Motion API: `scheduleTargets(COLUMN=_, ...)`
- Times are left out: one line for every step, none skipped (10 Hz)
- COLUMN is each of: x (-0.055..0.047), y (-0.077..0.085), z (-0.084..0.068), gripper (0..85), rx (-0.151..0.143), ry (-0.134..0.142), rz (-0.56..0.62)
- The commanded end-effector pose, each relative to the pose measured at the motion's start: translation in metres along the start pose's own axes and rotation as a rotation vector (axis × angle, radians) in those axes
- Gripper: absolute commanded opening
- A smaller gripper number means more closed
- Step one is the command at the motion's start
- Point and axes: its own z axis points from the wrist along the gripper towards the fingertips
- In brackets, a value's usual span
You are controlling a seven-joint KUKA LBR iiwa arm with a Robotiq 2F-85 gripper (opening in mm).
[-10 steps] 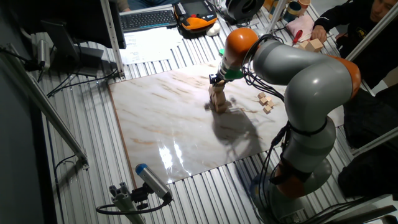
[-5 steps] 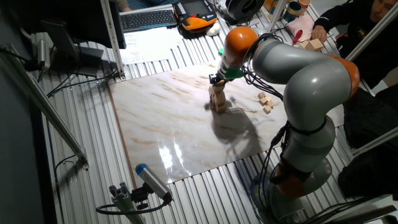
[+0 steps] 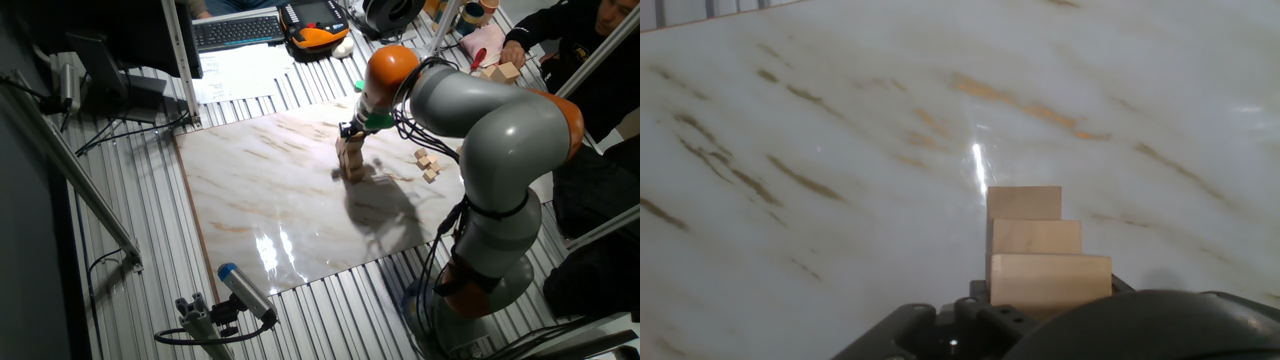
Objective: Stack the blocks into a pyramid shape
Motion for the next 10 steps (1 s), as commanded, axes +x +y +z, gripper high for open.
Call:
scheduleTargets(x=0.0014, y=0.0007, z=0.0007, gripper=0.0, rx=0.002, ry=-0.001, rz=0.001)
scheduleTargets(x=0.0017, y=-0.0001, z=0.0014, gripper=0.0, rx=-0.001, ry=0.000, rz=-0.005)
scheduleTargets(x=0.0013, y=-0.0018, z=0.0023, gripper=0.0, rx=-0.009, ry=0.006, rz=-0.022)
scheduleTargets(x=0.0011, y=-0.0030, z=0.0032, gripper=0.0, rx=-0.019, ry=0.001, rz=-0.032)
scheduleTargets(x=0.0013, y=-0.0030, z=0.0029, gripper=0.0, rx=-0.019, ry=0.001, rz=-0.037)
scheduleTargets(x=0.0021, y=-0.0021, z=0.0024, gripper=0.0, rx=-0.015, ry=0.000, rz=-0.017)
scheduleTargets(x=0.0037, y=-0.0008, z=0.0022, gripper=0.0, rx=-0.010, ry=-0.015, rz=0.006)
scheduleTargets(x=0.0060, y=0.0010, z=0.0028, gripper=17.0, rx=0.010, ry=-0.031, rz=0.028)
scheduleTargets(x=0.0069, y=0.0018, z=0.0030, gripper=17.0, rx=0.011, ry=-0.033, rz=0.034)
scheduleTargets(x=0.0084, y=0.0028, z=0.0037, gripper=17.0, rx=0.022, ry=-0.042, rz=0.044)
